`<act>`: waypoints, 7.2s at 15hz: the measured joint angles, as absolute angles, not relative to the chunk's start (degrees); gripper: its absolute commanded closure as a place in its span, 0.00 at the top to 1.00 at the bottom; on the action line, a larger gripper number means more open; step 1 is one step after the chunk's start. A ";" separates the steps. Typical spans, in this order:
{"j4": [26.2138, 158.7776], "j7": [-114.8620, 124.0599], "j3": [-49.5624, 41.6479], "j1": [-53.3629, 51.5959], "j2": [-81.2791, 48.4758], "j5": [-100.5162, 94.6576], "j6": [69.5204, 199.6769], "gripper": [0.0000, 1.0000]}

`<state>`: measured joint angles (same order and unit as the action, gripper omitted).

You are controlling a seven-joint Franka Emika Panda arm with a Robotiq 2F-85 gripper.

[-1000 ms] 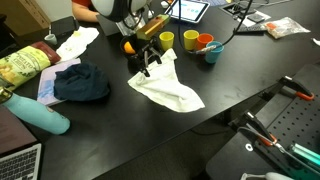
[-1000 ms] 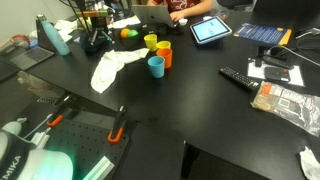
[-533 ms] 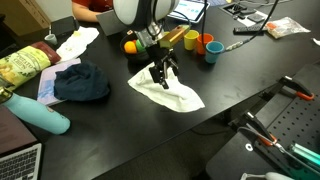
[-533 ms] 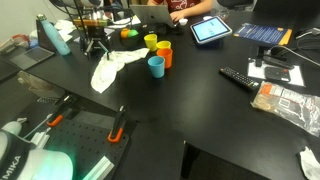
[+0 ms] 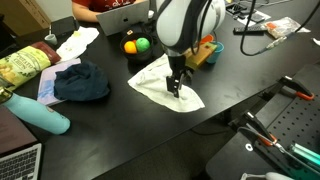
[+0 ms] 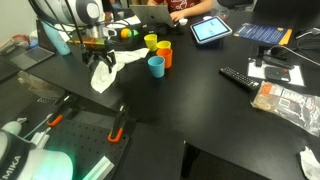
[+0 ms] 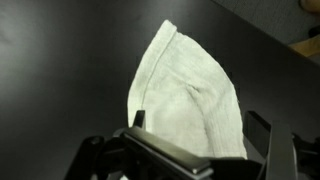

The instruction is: Fold the white towel diagonally in half three times, pick up the white towel and put it in the black bowl

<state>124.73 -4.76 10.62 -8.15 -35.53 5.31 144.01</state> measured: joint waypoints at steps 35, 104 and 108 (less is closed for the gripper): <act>115.44 11.65 1.74 -16.72 -26.01 -20.26 138.69 0.03; 89.33 -28.09 12.80 -12.00 -53.12 -17.23 132.70 0.10; 98.46 -21.24 10.99 -10.10 -43.80 -16.88 133.47 0.10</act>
<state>98.46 -21.24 10.99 -10.10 -43.80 -16.88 133.47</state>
